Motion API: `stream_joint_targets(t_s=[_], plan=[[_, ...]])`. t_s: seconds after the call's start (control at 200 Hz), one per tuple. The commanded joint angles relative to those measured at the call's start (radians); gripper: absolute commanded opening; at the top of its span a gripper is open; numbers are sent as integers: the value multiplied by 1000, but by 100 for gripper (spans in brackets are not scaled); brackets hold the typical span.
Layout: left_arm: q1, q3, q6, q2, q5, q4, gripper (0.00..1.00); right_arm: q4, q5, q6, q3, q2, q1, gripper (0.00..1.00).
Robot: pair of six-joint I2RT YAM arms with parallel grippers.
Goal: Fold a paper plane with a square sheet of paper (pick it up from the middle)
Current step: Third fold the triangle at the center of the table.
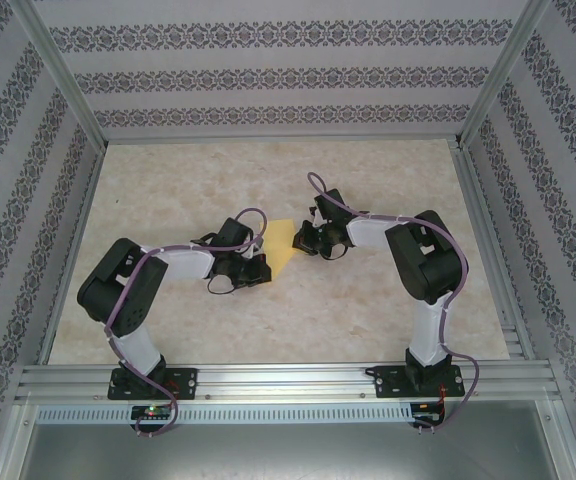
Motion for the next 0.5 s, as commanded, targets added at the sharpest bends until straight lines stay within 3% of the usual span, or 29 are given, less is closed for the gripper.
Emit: stream_joint_targets(t_s=[0.0, 0.285, 0.495], plan=[[-9, -44, 15, -14, -35, -177, 0, -21, 152, -20, 6, 51, -30, 0], [-10, 32, 51, -84, -35, -228, 0, -3, 115, 4, 4, 6, -6, 0], [-10, 94, 59, -135, -48, -163, 0, 37, 87, 87, -52, -97, 41, 0]])
